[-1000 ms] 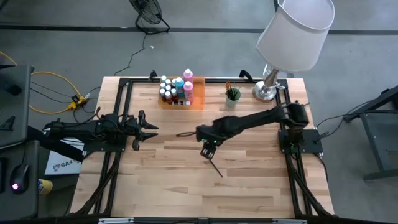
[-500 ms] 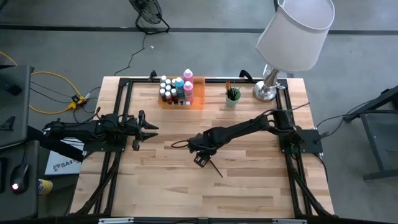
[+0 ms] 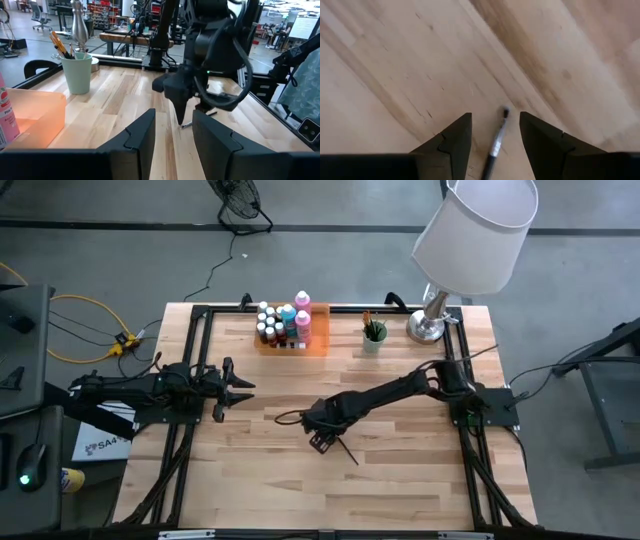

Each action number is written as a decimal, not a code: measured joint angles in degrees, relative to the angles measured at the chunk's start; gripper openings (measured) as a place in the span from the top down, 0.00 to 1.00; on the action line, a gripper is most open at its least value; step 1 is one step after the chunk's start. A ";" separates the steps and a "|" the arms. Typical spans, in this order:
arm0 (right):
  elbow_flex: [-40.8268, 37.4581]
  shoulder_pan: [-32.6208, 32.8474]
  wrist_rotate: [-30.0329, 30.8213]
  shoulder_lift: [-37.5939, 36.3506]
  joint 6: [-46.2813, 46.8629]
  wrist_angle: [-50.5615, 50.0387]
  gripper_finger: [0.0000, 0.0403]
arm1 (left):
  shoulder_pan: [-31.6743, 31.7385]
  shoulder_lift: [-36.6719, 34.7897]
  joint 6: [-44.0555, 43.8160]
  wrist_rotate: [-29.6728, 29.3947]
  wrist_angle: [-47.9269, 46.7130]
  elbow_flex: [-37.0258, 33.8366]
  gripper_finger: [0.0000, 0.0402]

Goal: Pick & Place Paint Supplies
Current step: Put the silver paint brush into the green cup

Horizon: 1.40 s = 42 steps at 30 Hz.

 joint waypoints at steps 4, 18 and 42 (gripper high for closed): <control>0.42 -0.04 -0.35 1.33 0.40 0.28 0.61 | -0.02 0.00 0.00 0.01 0.02 0.00 0.69; 0.32 -0.13 1.17 1.53 0.43 0.13 0.76 | -0.01 -0.02 0.01 -0.01 0.02 0.00 0.69; 0.35 0.79 4.91 3.98 1.87 0.33 0.93 | -0.01 0.00 0.00 0.00 0.02 0.00 0.69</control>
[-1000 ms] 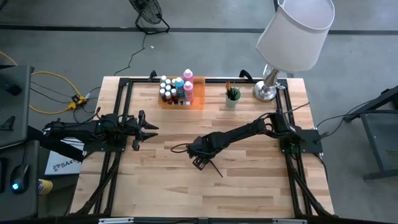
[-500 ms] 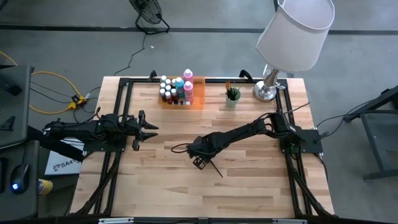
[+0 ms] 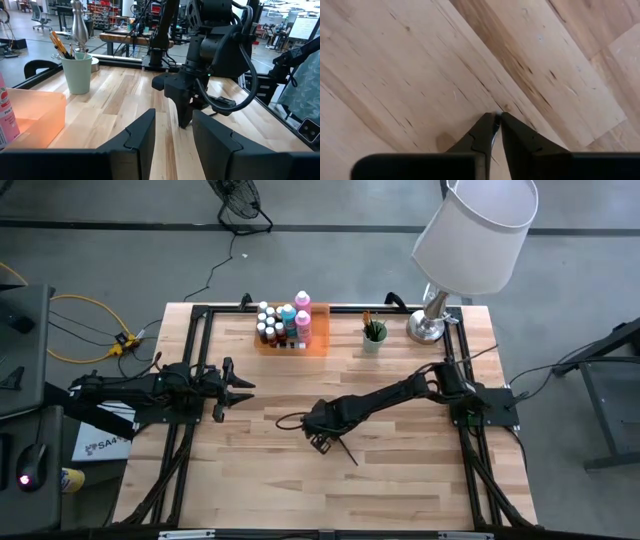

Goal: Pick & Place Paint Supplies
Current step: Put the silver paint brush into the green cup

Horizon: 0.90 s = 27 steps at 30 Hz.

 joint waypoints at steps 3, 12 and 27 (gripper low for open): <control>0.00 -0.09 -0.59 0.01 0.00 0.32 0.98 | 0.01 -0.01 0.00 0.00 -0.01 0.00 0.69; -0.10 0.78 0.24 -0.16 -0.25 0.53 0.99 | -0.01 0.00 0.00 -0.01 0.00 0.00 0.69; -0.28 4.53 15.23 -12.51 -1.93 -4.77 0.99 | -0.01 0.00 0.00 -0.01 -0.02 0.00 0.69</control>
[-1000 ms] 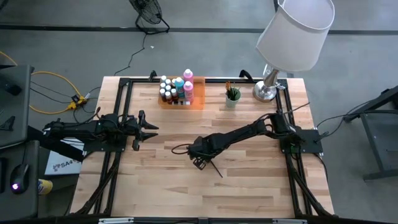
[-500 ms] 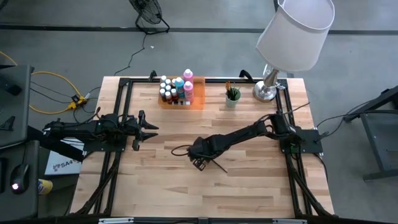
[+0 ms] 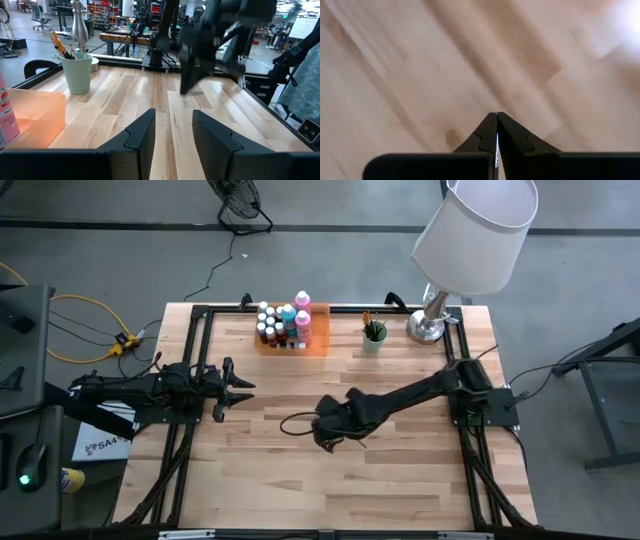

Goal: Pick & Place Paint Supplies
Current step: Put the silver paint brush into the green cup

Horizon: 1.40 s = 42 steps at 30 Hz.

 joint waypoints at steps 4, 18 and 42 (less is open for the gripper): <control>-1.34 0.86 11.69 -6.68 1.79 -5.49 0.99 | 0.00 -0.02 0.00 0.01 0.01 0.00 0.69; -34.65 1.13 44.20 -39.89 -0.46 9.95 0.99 | 0.00 -0.02 0.01 0.00 0.00 0.00 0.69; -57.89 -28.01 16.52 -53.55 -57.74 78.56 0.99 | 0.02 0.00 0.00 0.00 0.00 0.00 0.69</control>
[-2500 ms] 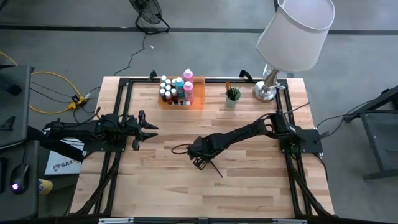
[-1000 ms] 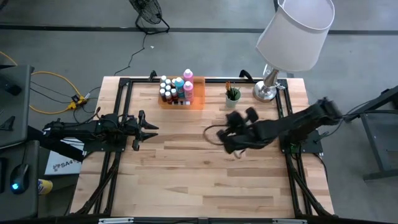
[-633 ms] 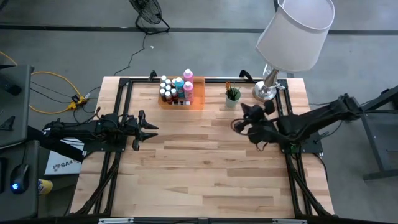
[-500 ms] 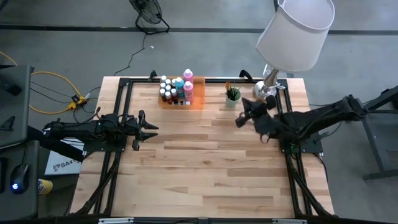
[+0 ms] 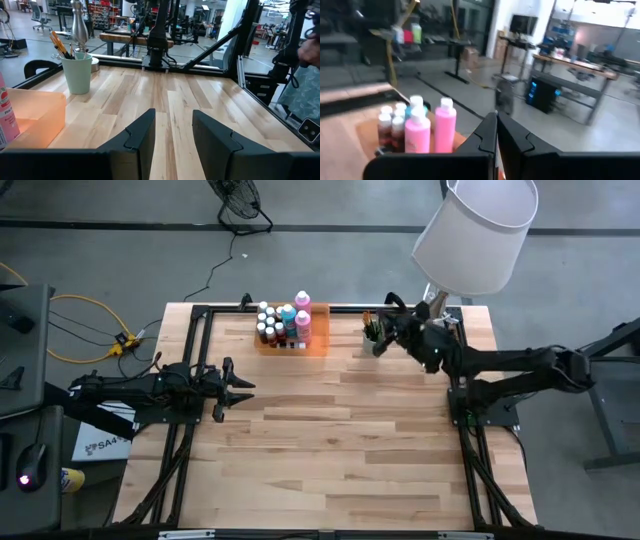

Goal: Pick & Place Paint Supplies
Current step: Put the silver paint brush into the green cup

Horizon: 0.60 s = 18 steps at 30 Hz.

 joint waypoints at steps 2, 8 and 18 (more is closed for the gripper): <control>-1.01 -3.53 -4.07 0.53 0.91 2.42 0.99 | -0.01 0.00 0.02 0.00 0.00 0.00 0.69; -5.79 -11.92 -14.90 1.28 5.64 8.75 0.99 | -0.01 0.00 0.00 -0.01 0.00 0.00 0.69; -11.07 -18.39 -26.32 8.78 8.09 20.10 0.99 | -0.01 -0.02 0.00 -0.06 0.02 0.00 0.69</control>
